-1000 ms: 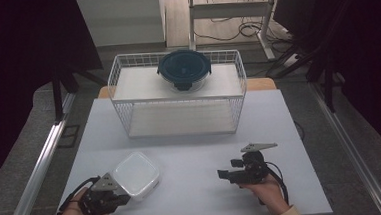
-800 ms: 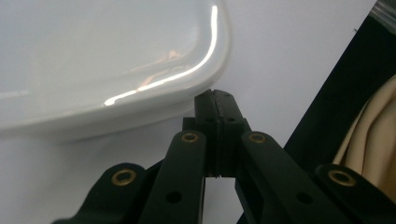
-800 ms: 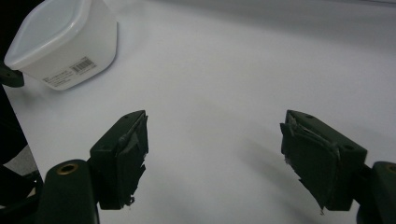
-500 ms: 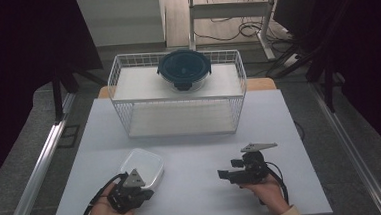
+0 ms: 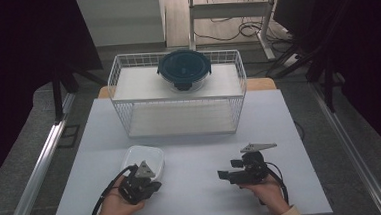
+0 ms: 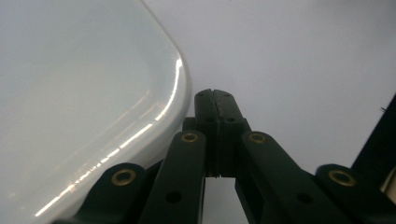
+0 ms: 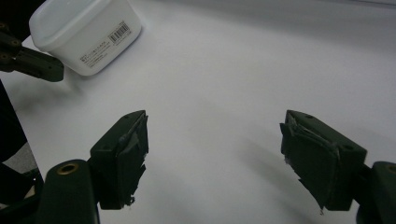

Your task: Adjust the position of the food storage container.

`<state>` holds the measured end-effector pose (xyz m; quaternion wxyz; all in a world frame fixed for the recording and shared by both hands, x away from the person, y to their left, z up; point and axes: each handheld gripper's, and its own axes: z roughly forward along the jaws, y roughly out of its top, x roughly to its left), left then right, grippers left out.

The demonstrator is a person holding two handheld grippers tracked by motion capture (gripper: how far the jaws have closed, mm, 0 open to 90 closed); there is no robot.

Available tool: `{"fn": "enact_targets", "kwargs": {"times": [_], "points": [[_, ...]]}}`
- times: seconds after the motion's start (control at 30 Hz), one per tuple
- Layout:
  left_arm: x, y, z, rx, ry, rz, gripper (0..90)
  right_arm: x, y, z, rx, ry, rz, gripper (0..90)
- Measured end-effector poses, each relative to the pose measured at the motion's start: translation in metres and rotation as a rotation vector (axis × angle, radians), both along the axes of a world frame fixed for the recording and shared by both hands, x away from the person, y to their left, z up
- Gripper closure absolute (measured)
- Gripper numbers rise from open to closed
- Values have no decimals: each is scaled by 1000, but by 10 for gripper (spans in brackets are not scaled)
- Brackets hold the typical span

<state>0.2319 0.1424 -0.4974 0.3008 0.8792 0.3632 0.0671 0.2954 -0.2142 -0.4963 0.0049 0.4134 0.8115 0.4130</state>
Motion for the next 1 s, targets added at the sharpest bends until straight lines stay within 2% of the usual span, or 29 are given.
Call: {"fn": "enact_targets", "kwargs": {"times": [0.1,0.2,0.27,0.37,0.47,0.57,0.67,0.73,0.77,0.8,0.9,1.0], "points": [[-9,5,7,-20,0,-22,900,0,0,0,2,-1,-1,226],[-15,19,21,-39,-28,-9,900,0,-1,1,2,-1,-1,226],[-13,36,34,-50,-56,40,900,0,0,1,2,-1,-2,227],[-5,62,46,-81,-76,115,900,0,0,0,1,-3,-2,227],[5,85,50,-75,-87,184,900,0,0,1,2,-3,-4,228],[17,102,42,-65,-57,250,900,0,0,0,0,-2,-4,227],[26,112,29,-41,-20,282,900,0,0,1,0,-3,-4,227],[30,115,21,-36,-3,292,900,0,0,1,0,-3,-6,227],[33,117,14,-16,10,300,900,0,-1,1,-1,-3,-6,227],[33,117,14,-16,10,300,900,0,-1,1,-1,-3,-6,227],[39,121,4,-7,43,310,900,0,0,1,-1,-3,-5,228],[41,120,-3,3,75,296,900,0,0,0,-1,-4,-4,227]]}}
